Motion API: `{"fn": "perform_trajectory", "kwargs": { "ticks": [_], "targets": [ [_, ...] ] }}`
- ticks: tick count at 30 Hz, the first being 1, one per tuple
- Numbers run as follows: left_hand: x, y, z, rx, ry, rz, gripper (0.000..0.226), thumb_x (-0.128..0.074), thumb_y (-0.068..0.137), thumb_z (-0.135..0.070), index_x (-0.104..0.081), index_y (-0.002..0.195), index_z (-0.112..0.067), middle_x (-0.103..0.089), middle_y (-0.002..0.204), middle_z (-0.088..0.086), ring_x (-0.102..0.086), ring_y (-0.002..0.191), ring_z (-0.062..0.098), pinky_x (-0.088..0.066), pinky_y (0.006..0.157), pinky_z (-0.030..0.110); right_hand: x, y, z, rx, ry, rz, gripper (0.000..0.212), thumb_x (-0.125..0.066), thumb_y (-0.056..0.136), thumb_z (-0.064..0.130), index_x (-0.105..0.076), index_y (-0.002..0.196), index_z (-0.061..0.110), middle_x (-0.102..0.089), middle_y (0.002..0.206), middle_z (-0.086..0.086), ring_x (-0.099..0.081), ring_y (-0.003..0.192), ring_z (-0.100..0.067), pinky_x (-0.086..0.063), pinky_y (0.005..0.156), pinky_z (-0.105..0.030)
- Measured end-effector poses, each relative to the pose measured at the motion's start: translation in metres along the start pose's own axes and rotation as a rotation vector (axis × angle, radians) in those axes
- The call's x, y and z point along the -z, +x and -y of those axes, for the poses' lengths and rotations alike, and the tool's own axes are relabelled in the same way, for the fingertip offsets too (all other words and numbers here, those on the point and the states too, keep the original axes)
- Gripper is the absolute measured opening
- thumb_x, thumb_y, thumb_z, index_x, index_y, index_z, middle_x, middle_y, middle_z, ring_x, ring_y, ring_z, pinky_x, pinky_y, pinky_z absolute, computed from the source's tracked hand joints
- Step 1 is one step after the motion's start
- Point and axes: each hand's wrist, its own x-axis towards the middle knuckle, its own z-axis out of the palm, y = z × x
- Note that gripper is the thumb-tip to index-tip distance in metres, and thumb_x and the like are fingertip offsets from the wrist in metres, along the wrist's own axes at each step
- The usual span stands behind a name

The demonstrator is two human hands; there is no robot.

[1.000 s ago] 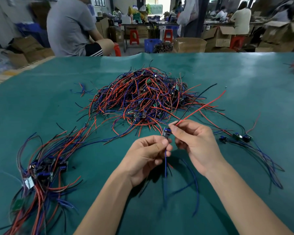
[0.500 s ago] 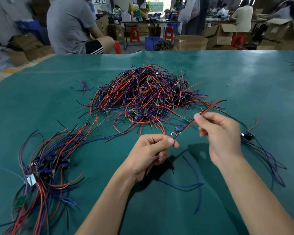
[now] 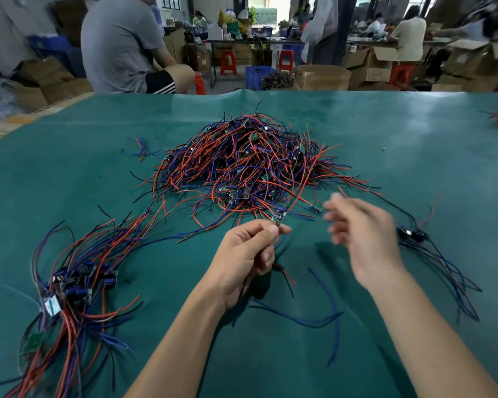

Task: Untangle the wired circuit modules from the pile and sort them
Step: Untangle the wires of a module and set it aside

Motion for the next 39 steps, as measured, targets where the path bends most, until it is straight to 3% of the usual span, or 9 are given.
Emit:
{"fn": "perform_trajectory", "kwargs": {
  "ticks": [3, 6, 15, 20, 23, 29, 33, 36, 39],
  "targets": [
    [-0.001, -0.003, 0.000, 0.019, 0.064, 0.042, 0.012, -0.060, 0.095, -0.018, -0.067, 0.091, -0.008, -0.050, 0.051, 0.002, -0.042, 0.043, 0.010, -0.034, 0.043, 0.018, -0.025, -0.023, -0.009, 0.100, -0.181, 0.376, 0.028, -0.076, 0.084, 0.040, -0.075, 0.080, 0.013, -0.068, 0.067, 0.001, -0.057, 0.060, -0.010, -0.039, 0.046, -0.022],
    [-0.003, -0.006, -0.004, 0.048, 0.128, 0.125, 0.016, -0.058, 0.094, -0.020, -0.066, 0.091, -0.006, -0.058, 0.051, 0.006, -0.051, 0.044, 0.012, -0.041, 0.045, 0.018, -0.024, -0.024, -0.009, 0.144, -0.137, 0.388, 0.024, -0.079, 0.085, 0.032, -0.075, 0.076, 0.011, -0.061, 0.060, -0.002, -0.052, 0.059, -0.012, -0.038, 0.049, -0.022],
    [-0.004, -0.009, -0.008, 0.130, 0.147, 0.256, 0.021, -0.056, 0.093, -0.019, -0.072, 0.080, -0.016, -0.067, 0.060, 0.007, -0.062, 0.052, 0.012, -0.046, 0.050, 0.018, -0.002, -0.005, 0.009, 0.047, 0.129, -0.003, 0.017, -0.073, 0.091, 0.012, -0.073, 0.075, 0.010, -0.065, 0.064, -0.001, -0.048, 0.052, -0.010, -0.038, 0.047, -0.019],
    [-0.002, -0.010, -0.006, 0.156, 0.168, 0.273, 0.018, -0.058, 0.085, -0.017, -0.073, 0.075, -0.015, -0.070, 0.064, 0.010, -0.064, 0.055, 0.014, -0.048, 0.052, 0.020, 0.042, 0.013, 0.031, -0.117, 0.484, -0.379, 0.021, -0.066, 0.098, 0.022, -0.061, 0.079, 0.020, -0.064, 0.061, 0.009, -0.047, 0.046, -0.003, -0.034, 0.045, -0.016],
    [0.000, -0.006, -0.003, 0.141, 0.078, 0.190, 0.016, -0.059, 0.087, -0.017, -0.074, 0.083, -0.012, -0.072, 0.076, 0.013, -0.067, 0.064, 0.018, -0.052, 0.058, 0.022, 0.066, 0.016, 0.039, -0.135, 0.484, -0.464, 0.021, -0.064, 0.097, 0.029, -0.058, 0.078, 0.022, -0.062, 0.069, 0.008, -0.047, 0.046, -0.003, -0.033, 0.045, -0.016],
    [0.002, -0.001, 0.000, 0.160, 0.010, 0.096, 0.015, -0.059, 0.092, -0.005, -0.073, 0.090, -0.008, -0.072, 0.086, 0.016, -0.069, 0.073, 0.020, -0.056, 0.069, 0.024, 0.012, -0.011, 0.055, -0.133, 0.370, -0.210, 0.024, -0.064, 0.095, 0.023, -0.062, 0.072, 0.016, -0.062, 0.062, 0.003, -0.046, 0.044, -0.007, -0.031, 0.042, -0.019],
    [0.001, 0.003, 0.003, 0.191, -0.002, 0.000, 0.019, -0.051, 0.094, 0.001, -0.068, 0.085, 0.000, -0.072, 0.078, 0.011, -0.068, 0.068, 0.017, -0.056, 0.068, 0.025, -0.071, -0.058, 0.064, -0.090, 0.166, 0.216, 0.030, -0.074, 0.088, 0.022, -0.072, 0.061, 0.009, -0.062, 0.054, -0.004, -0.045, 0.037, -0.009, -0.027, 0.034, -0.016],
    [0.002, 0.006, 0.003, 0.219, 0.012, -0.014, 0.014, -0.049, 0.093, 0.006, -0.055, 0.103, 0.014, -0.066, 0.089, 0.017, -0.064, 0.084, 0.023, -0.052, 0.081, 0.032, -0.136, -0.088, 0.067, -0.065, 0.031, 0.500, 0.031, -0.079, 0.086, 0.030, -0.073, 0.069, 0.005, -0.064, 0.057, -0.004, -0.049, 0.040, -0.011, -0.030, 0.036, -0.017],
    [0.001, 0.008, -0.004, 0.303, 0.004, 0.028, 0.019, -0.045, 0.097, 0.006, -0.063, 0.092, 0.001, -0.073, 0.073, 0.010, -0.071, 0.064, 0.016, -0.059, 0.061, 0.024, -0.193, -0.104, 0.073, -0.005, -0.115, 0.622, 0.041, -0.078, 0.085, 0.037, -0.071, 0.071, -0.001, -0.069, 0.062, -0.009, -0.058, 0.045, -0.017, -0.044, 0.041, -0.028]
  ]
}}
